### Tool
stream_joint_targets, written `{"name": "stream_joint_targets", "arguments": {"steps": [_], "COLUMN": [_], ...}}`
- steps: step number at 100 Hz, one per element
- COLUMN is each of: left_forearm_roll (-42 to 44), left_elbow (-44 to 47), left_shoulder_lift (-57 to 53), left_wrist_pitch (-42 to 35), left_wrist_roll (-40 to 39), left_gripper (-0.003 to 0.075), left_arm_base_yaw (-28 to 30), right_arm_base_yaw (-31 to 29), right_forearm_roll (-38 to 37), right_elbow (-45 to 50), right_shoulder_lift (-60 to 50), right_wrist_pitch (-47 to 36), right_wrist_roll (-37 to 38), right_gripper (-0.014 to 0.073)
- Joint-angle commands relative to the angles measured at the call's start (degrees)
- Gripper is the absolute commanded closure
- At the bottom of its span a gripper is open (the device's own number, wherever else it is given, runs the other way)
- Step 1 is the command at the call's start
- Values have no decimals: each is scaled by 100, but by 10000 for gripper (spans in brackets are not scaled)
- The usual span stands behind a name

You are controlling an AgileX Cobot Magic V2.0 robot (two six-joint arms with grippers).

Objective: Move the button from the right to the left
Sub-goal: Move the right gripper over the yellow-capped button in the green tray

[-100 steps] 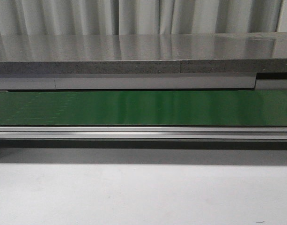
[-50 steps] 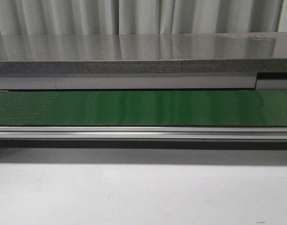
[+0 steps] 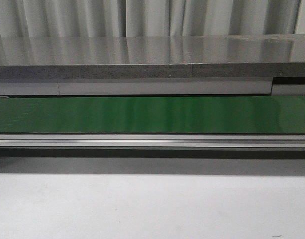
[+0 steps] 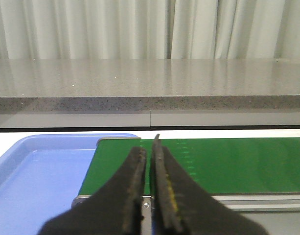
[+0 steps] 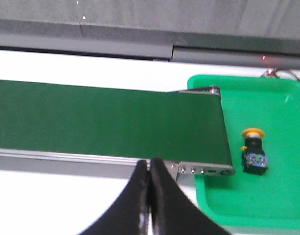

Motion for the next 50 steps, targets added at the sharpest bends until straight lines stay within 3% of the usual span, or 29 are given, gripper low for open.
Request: {"name": "stream_joint_targets", "arguments": {"steps": [1, 25, 50], "left_forearm_roll": [-42, -42, -42], "left_elbow": [238, 238, 238], "left_shoulder_lift": [-205, -205, -205], "left_wrist_pitch": [-464, -464, -464], "left_wrist_roll": [-67, -67, -67], "left_gripper": [715, 715, 715], "left_arm_base_yaw": [13, 13, 13], "right_arm_base_yaw": [-21, -21, -21], "right_forearm_roll": [-64, -11, 37], "right_elbow": [-652, -1385, -1405], "right_shoulder_lift": [602, 1834, 2493], "right_wrist_pitch": [228, 891, 823], "right_wrist_roll": [217, 225, 225], "right_gripper": [662, 662, 662]}}
